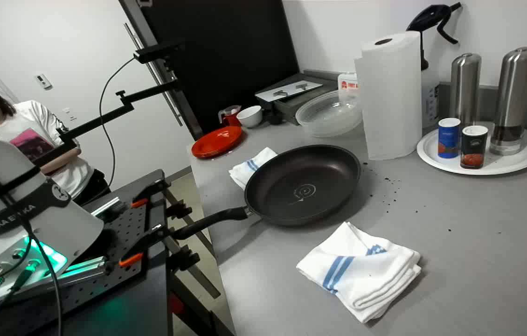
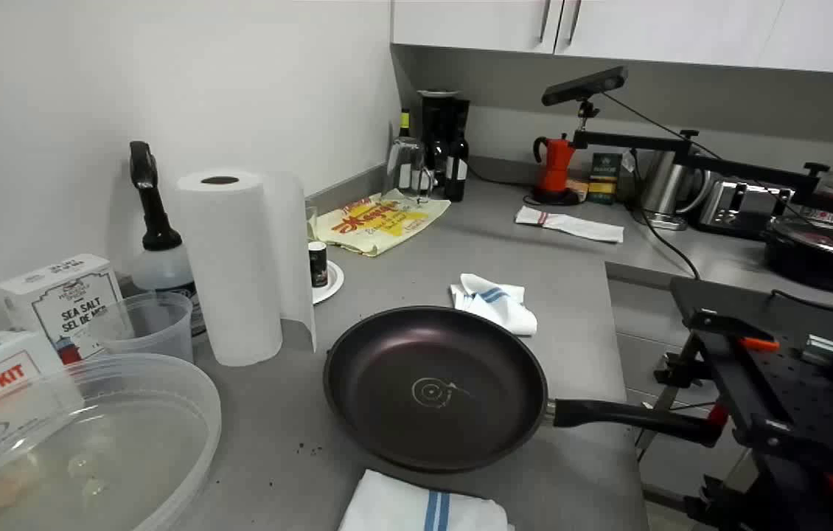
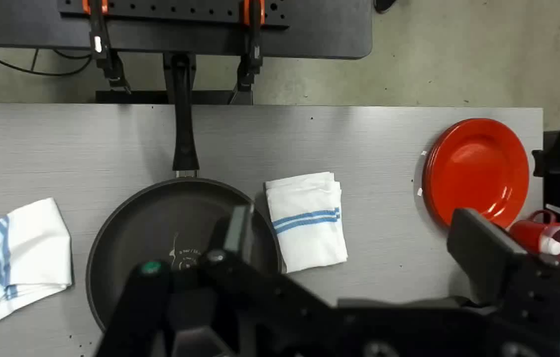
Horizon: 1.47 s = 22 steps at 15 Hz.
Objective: Use the towel to wipe the pan
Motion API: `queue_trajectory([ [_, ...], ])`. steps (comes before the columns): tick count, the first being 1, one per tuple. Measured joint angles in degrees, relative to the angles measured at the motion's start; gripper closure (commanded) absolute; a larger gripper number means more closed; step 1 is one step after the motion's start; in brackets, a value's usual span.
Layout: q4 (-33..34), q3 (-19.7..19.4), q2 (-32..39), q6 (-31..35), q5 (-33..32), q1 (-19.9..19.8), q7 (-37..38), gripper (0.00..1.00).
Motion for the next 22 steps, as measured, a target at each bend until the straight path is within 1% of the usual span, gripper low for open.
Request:
queue_trajectory([
  [3,0.0,0.2,0.0,0.0,0.0,-0.1,0.0,0.00],
  [5,-0.1,1.0,0.2,0.5,-0.6,-0.3,0.0,0.00],
  [8,-0.6,2.2,1.6,3.6,-1.3,-0.5,0.9,0.00],
  [10,-1.5,2.3,3.5,7.2,-1.8,-1.2,2.2,0.00],
  [13,-3.4,1.7,7.3,13.2,-2.0,-3.7,4.2,0.00],
  [16,-4.8,0.1,11.9,19.9,-2.0,-6.6,5.9,0.00],
  [22,-7.2,-4.1,20.7,36.5,-0.2,-11.5,7.4,0.00],
])
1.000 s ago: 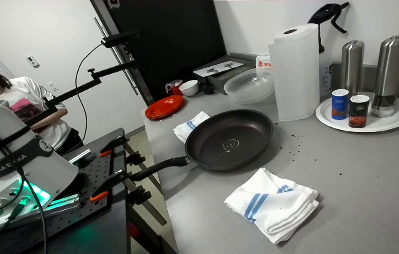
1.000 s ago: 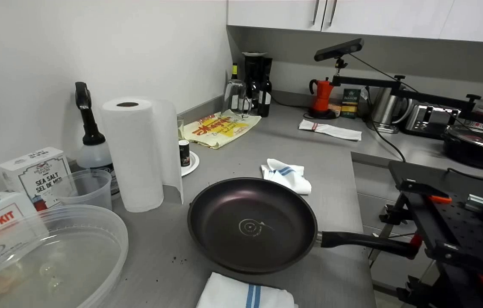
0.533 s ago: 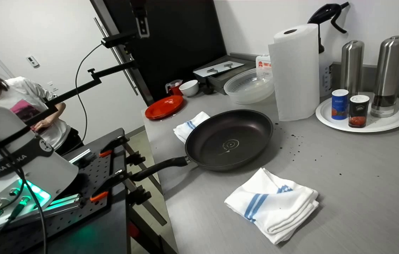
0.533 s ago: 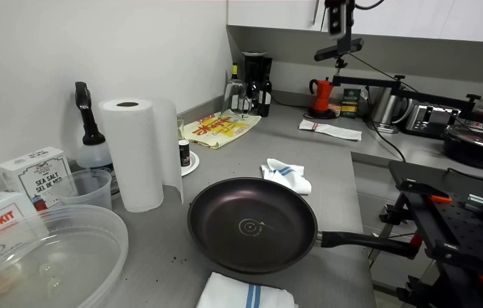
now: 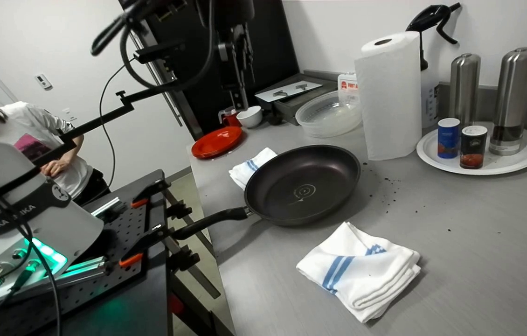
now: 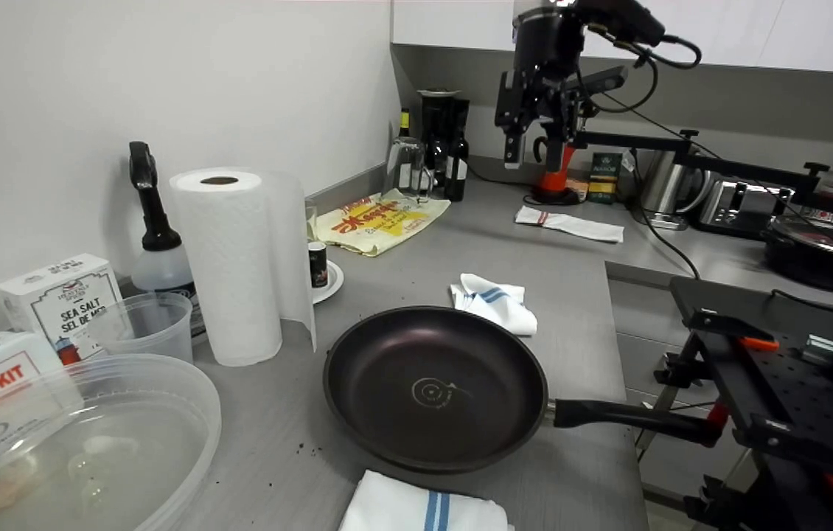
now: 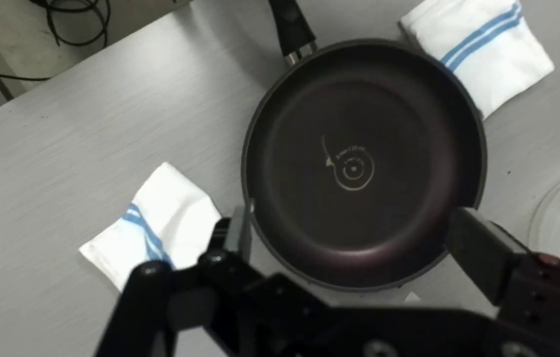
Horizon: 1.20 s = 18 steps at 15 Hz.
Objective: Use the towel to wipe the pan
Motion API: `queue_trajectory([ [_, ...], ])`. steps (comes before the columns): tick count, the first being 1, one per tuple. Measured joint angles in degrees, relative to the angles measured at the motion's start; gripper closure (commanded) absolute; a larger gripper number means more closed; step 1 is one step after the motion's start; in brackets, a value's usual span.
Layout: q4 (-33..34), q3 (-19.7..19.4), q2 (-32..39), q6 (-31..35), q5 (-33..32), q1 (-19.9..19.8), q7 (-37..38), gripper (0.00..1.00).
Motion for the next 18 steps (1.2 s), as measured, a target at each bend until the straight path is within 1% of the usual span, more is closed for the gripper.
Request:
queue_trajectory([
  [4,-1.0,-1.8,5.4,9.4,1.2,-2.3,1.1,0.00],
  [10,-0.9,-2.4,12.9,19.6,1.5,-3.2,4.9,0.00],
  [14,0.7,-3.2,18.5,23.6,1.5,-3.6,7.4,0.00],
  [18,3.3,-3.7,24.1,25.5,1.3,-3.6,9.3,0.00],
])
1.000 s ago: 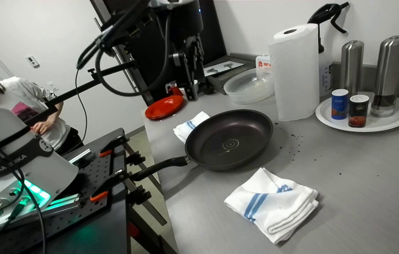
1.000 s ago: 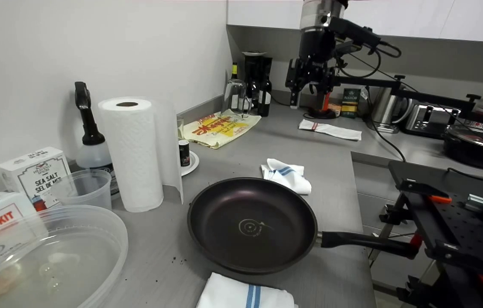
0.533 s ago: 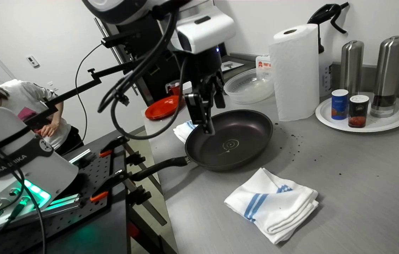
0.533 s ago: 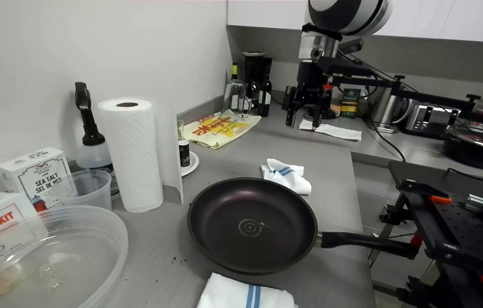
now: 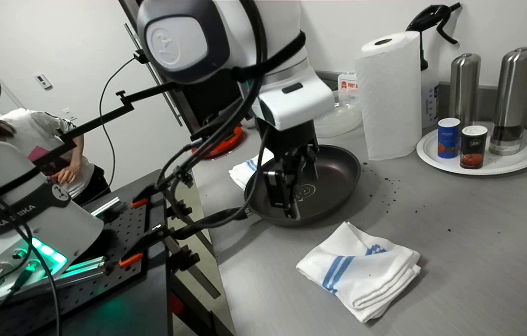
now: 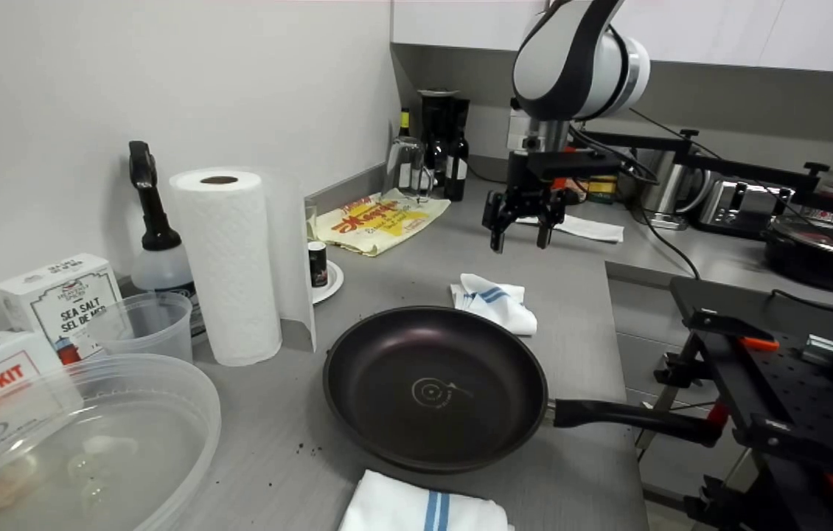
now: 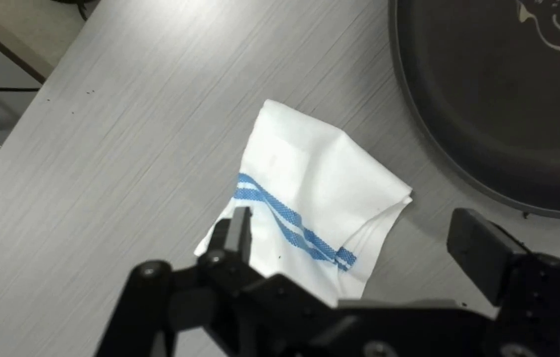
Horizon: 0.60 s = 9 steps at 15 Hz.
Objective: Use the towel to wipe the pan
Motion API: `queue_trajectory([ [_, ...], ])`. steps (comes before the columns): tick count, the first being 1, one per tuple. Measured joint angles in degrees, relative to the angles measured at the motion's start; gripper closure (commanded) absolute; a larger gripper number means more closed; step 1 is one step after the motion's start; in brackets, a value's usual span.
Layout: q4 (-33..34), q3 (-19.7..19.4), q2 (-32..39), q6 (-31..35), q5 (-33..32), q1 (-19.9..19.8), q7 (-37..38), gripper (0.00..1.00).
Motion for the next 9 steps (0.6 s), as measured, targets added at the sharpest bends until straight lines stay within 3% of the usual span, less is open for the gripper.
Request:
queue_trajectory([
  [9,9.3,-0.8,13.0,0.4,-0.2,0.2,4.4,0.00],
])
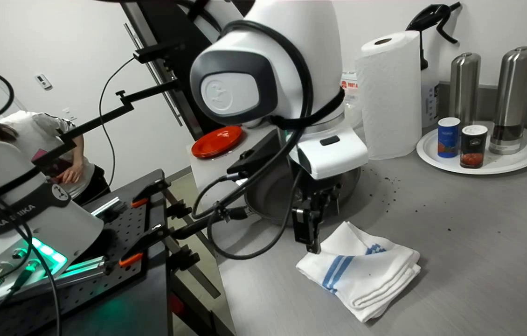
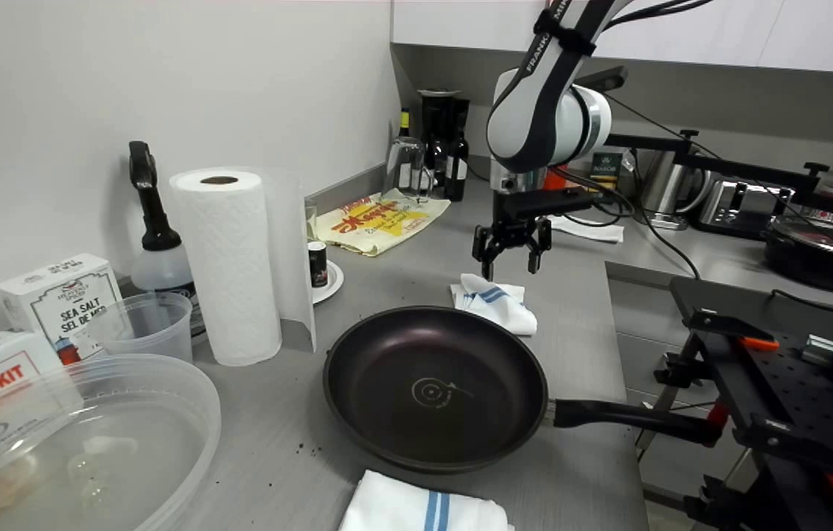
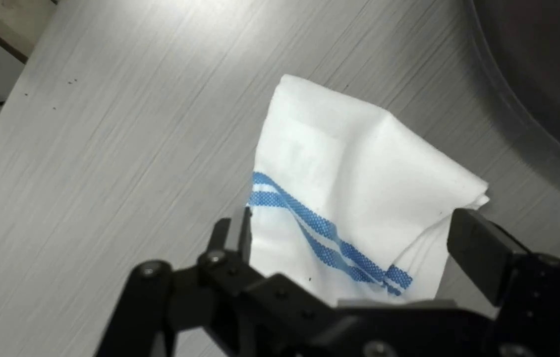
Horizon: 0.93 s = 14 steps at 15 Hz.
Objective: Use the towel to wipe the pan
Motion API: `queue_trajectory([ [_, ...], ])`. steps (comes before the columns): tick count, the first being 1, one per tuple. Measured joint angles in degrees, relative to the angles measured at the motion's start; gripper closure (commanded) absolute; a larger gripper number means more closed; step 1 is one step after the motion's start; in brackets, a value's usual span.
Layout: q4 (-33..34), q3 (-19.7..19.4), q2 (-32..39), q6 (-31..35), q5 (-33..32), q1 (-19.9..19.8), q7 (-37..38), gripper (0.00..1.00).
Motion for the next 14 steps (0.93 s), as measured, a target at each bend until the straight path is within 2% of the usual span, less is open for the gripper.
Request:
queue_trajectory([
  [8,8.5,-0.2,10.3,-0.3,0.0,0.0,1.9,0.00],
  [9,9.5,-0.2,11.3,-0.4,0.0,0.0,1.9,0.23],
  [11,11.4,-0.2,12.9,-0.6,0.0,0.0,1.9,0.32],
  [14,14.0,-0.2,14.9,-1.4,0.0,-0.1,1.9,0.56],
])
